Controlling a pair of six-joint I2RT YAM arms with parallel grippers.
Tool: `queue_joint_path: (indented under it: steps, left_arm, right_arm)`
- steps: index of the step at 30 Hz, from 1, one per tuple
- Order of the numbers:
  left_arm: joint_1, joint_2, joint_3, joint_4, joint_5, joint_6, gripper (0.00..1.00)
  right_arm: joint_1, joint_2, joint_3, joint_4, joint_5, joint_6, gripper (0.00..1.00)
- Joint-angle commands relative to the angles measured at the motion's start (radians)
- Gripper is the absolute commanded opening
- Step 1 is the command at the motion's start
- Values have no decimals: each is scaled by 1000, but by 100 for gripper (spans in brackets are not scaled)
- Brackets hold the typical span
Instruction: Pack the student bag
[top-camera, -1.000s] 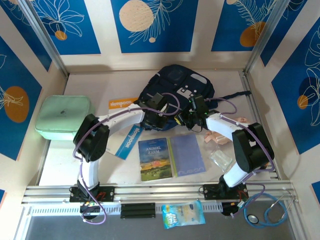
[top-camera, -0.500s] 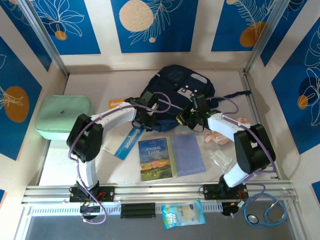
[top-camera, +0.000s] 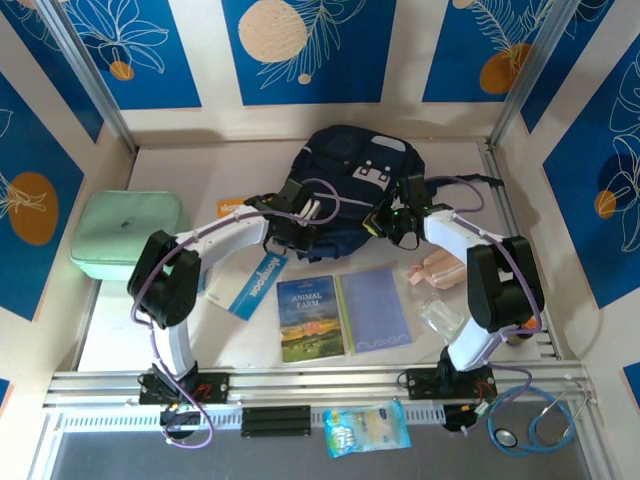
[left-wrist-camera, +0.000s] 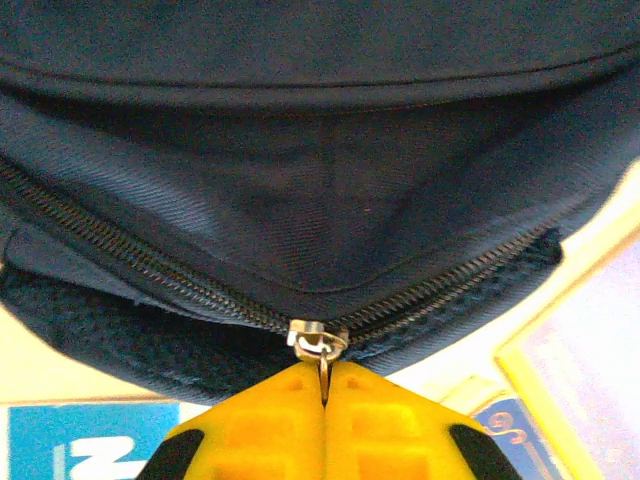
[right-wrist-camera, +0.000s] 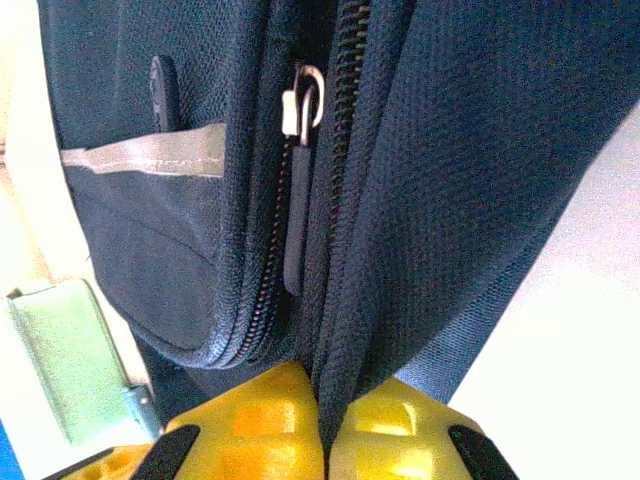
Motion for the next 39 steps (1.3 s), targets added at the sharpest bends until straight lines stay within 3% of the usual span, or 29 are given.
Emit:
queue_joint_path:
  steps: [1, 4, 7, 10, 14, 21, 28, 33, 36, 39]
  left_arm:
    - [-85, 12, 3, 25, 131, -72, 0]
    - [-129, 51, 46, 51, 136, -91, 0]
    - [-148, 88, 99, 54, 141, -101, 0]
    - [-151, 113, 130, 82, 173, -120, 0]
    - [-155, 133, 153, 112, 201, -135, 0]
    - [-157, 143, 158, 109, 212, -136, 0]
    - [-157, 139, 146, 94, 220, -132, 0]
    - [-157, 141, 147, 67, 216, -122, 0]
    - [-156, 139, 155, 32, 199, -100, 0]
    - [-157, 140, 165, -26, 158, -50, 0]
  right_arm:
    - [-40, -16, 51, 91, 73, -129, 13]
    - [-55, -95, 18, 49, 109, -139, 39]
    - [-73, -198, -32, -38, 168, -108, 53]
    - [-85, -295, -100, -118, 200, -43, 58]
    - [-79, -367, -201, -126, 141, 62, 64]
    - [-17, -315, -256, -20, 54, 200, 73]
    - [66, -169, -179, -30, 110, 266, 72]
    - [101, -114, -121, -114, 200, 269, 66]
    - [110, -95, -116, -123, 210, 268, 53]
    - [110, -90, -118, -129, 225, 267, 31]
